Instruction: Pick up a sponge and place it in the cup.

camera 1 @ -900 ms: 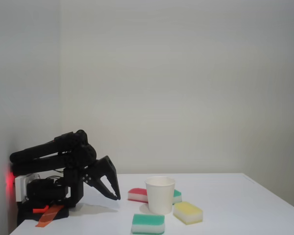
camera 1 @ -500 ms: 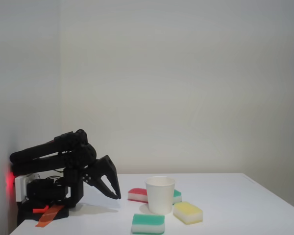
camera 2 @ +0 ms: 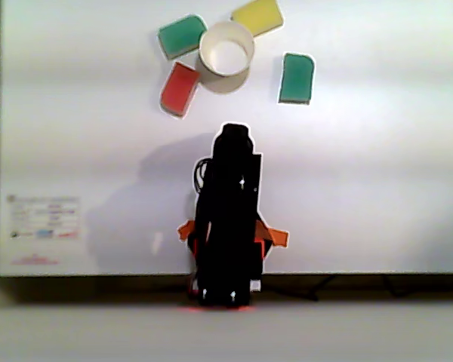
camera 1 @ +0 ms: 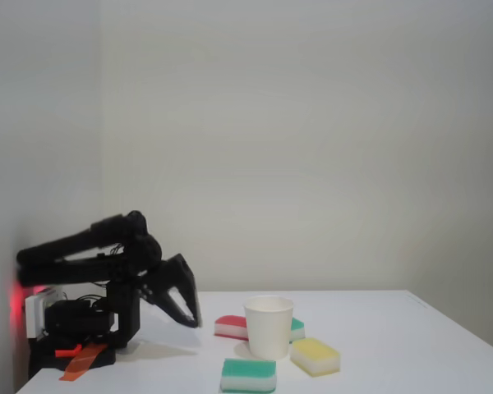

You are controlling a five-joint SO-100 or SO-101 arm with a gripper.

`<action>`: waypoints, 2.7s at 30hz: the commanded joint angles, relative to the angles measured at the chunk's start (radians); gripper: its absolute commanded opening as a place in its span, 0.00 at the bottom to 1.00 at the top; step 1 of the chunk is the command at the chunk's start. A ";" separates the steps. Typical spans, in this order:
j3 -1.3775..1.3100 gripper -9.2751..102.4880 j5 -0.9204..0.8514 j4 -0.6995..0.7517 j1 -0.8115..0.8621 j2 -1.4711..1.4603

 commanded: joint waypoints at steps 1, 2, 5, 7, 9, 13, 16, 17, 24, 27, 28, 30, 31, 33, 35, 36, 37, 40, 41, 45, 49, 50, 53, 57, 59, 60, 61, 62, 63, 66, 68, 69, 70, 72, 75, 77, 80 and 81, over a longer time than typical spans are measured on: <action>-0.129 0.08 -0.002 0.020 0.035 -0.124; -0.166 0.08 -0.002 -0.009 0.051 -0.170; -0.290 0.10 -0.002 -0.084 0.100 -0.314; -0.365 0.10 0.002 -0.124 0.118 -0.407; -0.446 0.11 -0.002 -0.153 0.143 -0.502; -0.627 0.11 0.005 -0.140 0.202 -0.699; -0.747 0.11 0.049 -0.117 0.233 -0.821; -0.781 0.11 0.069 -0.110 0.236 -0.857; -0.982 0.11 0.158 -0.095 0.224 -1.048; -1.019 0.11 0.150 -0.112 0.227 -1.080; -1.031 0.11 0.149 -0.120 0.230 -1.094; -1.055 0.11 0.146 -0.138 0.235 -1.127; -1.063 0.11 0.141 -0.155 0.239 -1.149; -1.069 0.11 0.129 -0.199 0.252 -1.184; -1.065 0.11 0.110 -0.258 0.265 -1.216; -1.058 0.11 0.104 -0.288 0.273 -1.230; -1.054 0.11 0.101 -0.314 0.279 -1.249; -1.048 0.11 0.098 -0.365 0.293 -1.289; -1.042 0.11 0.098 -0.379 0.298 -1.296; -1.012 0.14 0.086 -0.419 0.318 -1.299; -0.980 0.16 0.074 -0.431 0.328 -1.292; -0.969 0.18 0.072 -0.434 0.330 -1.285; -0.920 0.21 0.040 -0.463 0.345 -1.259; -0.844 0.33 -0.043 -0.541 0.374 -1.238; -0.816 0.42 -0.084 -0.591 0.382 -1.238; -0.805 0.47 -0.104 -0.615 0.385 -1.239; -0.796 0.50 -0.123 -0.637 0.387 -1.241; -0.790 0.53 -0.138 -0.653 0.388 -1.241; -0.788 0.53 -0.149 -0.667 0.388 -1.246; -0.787 0.54 -0.175 -0.716 0.387 -1.269; -0.790 0.56 -0.192 -0.750 0.385 -1.293; -0.795 0.56 -0.198 -0.765 0.385 -1.304; -0.802 0.56 -0.199 -0.776 0.383 -1.321; -0.836 0.56 -0.190 -0.778 0.377 -1.364; -0.885 0.56 -0.172 -0.787 0.368 -1.422; -0.916 0.56 -0.153 -0.790 0.362 -1.460; -0.965 0.56 -0.126 -0.796 0.350 -1.525; -0.982 0.56 -0.120 -0.798 0.347 -1.546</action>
